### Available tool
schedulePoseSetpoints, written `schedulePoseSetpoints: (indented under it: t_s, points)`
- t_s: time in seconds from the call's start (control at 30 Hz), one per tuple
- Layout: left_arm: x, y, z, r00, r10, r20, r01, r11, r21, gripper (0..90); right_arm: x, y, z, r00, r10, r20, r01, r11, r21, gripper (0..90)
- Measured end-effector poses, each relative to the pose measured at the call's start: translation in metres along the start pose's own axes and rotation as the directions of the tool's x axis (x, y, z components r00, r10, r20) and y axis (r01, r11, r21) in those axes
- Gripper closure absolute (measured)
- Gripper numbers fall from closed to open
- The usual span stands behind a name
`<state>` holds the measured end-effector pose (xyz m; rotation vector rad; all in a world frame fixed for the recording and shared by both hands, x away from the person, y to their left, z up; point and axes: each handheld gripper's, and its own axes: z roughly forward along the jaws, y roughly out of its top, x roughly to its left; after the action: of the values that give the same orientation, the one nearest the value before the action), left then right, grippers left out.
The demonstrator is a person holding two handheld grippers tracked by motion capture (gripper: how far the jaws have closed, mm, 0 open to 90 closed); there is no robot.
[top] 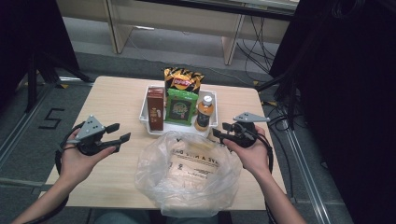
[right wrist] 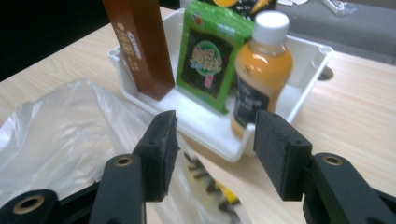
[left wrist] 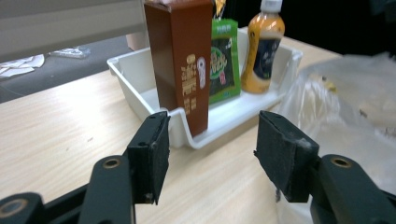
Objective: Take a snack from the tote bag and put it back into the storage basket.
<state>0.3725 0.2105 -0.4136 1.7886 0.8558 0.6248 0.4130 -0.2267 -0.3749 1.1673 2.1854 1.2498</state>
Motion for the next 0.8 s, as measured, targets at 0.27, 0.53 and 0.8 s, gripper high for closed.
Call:
schedulePoseSetpoints:
  t_s: [0.27, 0.53, 0.8]
  points:
    - [-0.006, -0.022, -0.008, 0.9999, -0.009, 0.008, 0.008, 0.9997, 0.022, 43.7, -0.005, -0.023, -0.013, 0.9979, 0.065, -0.001, -0.065, 0.9978, -0.008, 49.7]
    - [-0.012, -0.039, -0.014, 0.9995, -0.025, -0.018, 0.025, 0.9993, 0.029, 44.1, -0.011, -0.041, -0.016, 0.9993, 0.037, 0.01, -0.037, 0.999, -0.026, 48.2]
    - [-0.01, -0.048, -0.01, 0.9993, -0.037, -0.01, 0.038, 0.9982, 0.047, 43.6, -0.006, -0.051, -0.023, 0.9987, 0.037, 0.034, -0.035, 0.9983, -0.047, 46.9]
